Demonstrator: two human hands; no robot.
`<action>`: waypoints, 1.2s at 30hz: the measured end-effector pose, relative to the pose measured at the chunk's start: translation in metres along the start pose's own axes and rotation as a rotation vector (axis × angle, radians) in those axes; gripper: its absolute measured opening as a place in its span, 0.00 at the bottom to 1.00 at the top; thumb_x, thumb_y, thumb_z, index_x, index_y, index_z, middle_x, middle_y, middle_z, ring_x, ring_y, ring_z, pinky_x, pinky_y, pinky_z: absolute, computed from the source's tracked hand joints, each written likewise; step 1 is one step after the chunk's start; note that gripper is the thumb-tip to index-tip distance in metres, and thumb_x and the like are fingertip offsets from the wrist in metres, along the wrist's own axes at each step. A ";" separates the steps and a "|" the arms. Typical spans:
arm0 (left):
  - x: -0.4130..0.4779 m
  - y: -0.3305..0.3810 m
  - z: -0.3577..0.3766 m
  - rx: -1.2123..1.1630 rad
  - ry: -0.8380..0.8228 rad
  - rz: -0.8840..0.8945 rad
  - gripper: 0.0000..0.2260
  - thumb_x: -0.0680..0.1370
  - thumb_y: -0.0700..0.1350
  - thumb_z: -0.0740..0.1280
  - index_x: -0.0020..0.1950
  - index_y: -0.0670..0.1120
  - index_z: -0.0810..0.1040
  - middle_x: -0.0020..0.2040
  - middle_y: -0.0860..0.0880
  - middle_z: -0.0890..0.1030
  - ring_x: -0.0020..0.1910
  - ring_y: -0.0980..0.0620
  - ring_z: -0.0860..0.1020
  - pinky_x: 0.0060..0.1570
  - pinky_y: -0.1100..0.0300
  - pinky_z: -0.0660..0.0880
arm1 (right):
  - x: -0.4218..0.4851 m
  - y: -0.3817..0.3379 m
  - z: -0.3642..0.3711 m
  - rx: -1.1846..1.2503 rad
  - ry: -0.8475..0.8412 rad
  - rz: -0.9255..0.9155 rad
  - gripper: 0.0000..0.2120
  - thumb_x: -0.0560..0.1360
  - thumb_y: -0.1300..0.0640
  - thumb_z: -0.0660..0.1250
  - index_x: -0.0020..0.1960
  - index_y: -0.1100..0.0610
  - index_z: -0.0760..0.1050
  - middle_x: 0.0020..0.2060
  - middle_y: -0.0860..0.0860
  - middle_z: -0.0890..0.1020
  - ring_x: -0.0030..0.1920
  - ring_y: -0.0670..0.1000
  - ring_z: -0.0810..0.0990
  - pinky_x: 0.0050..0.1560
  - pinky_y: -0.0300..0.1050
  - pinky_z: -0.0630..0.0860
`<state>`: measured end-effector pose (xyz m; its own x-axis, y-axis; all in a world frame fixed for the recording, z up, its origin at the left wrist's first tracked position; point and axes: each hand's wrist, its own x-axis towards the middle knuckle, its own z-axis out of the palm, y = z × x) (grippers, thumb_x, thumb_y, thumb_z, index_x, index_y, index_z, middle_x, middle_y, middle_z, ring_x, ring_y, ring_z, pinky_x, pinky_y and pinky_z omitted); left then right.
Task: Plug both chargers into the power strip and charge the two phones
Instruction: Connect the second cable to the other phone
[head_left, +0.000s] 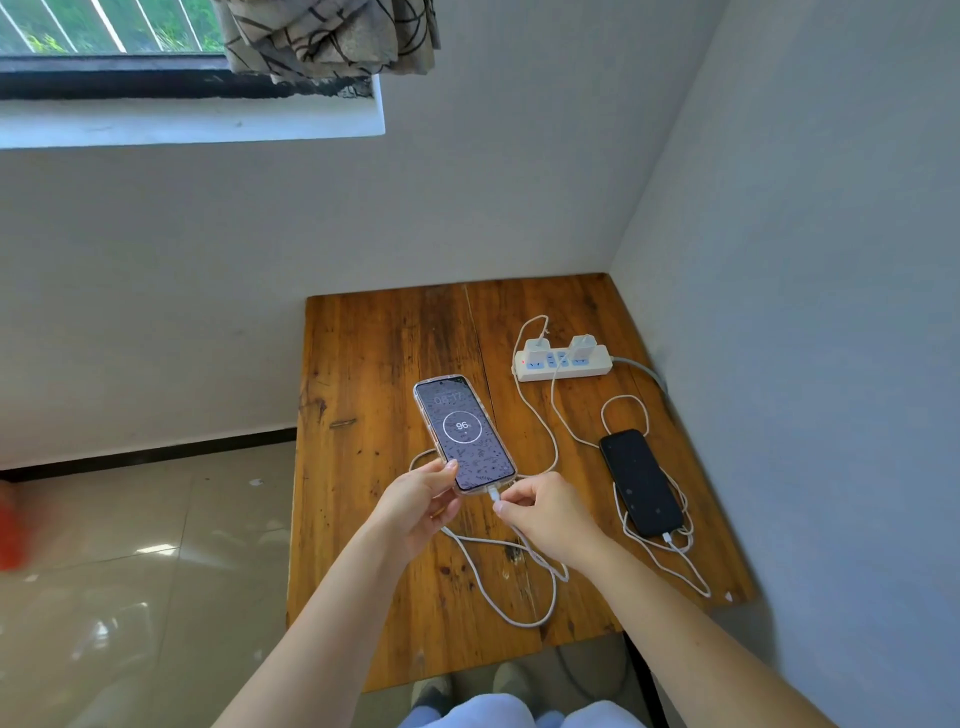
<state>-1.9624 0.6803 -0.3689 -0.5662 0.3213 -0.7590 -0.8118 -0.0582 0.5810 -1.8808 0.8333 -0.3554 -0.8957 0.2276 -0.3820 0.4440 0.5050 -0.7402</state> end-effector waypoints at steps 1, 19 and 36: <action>0.002 0.000 -0.001 0.000 0.007 -0.008 0.13 0.77 0.41 0.69 0.61 0.43 0.78 0.51 0.44 0.84 0.44 0.51 0.80 0.36 0.63 0.77 | 0.002 0.001 0.001 -0.004 -0.005 0.007 0.08 0.75 0.55 0.67 0.49 0.57 0.83 0.37 0.46 0.81 0.38 0.43 0.78 0.37 0.33 0.70; 0.090 -0.010 -0.034 -0.005 -0.002 -0.179 0.19 0.80 0.40 0.64 0.71 0.43 0.71 0.61 0.43 0.81 0.54 0.51 0.81 0.51 0.60 0.77 | 0.078 0.032 0.060 -0.108 -0.046 0.255 0.07 0.75 0.55 0.68 0.50 0.56 0.82 0.45 0.51 0.84 0.43 0.50 0.80 0.45 0.45 0.78; 0.165 -0.032 -0.048 0.084 0.249 -0.125 0.19 0.75 0.43 0.71 0.65 0.40 0.76 0.55 0.44 0.83 0.49 0.50 0.83 0.54 0.56 0.79 | 0.132 0.072 0.105 -0.147 0.093 0.362 0.06 0.76 0.55 0.66 0.48 0.54 0.81 0.43 0.51 0.83 0.41 0.50 0.80 0.39 0.44 0.76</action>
<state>-2.0365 0.6902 -0.5271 -0.4881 0.0787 -0.8692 -0.8689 0.0495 0.4925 -1.9643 0.8122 -0.5175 -0.6834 0.4838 -0.5467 0.7290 0.4907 -0.4772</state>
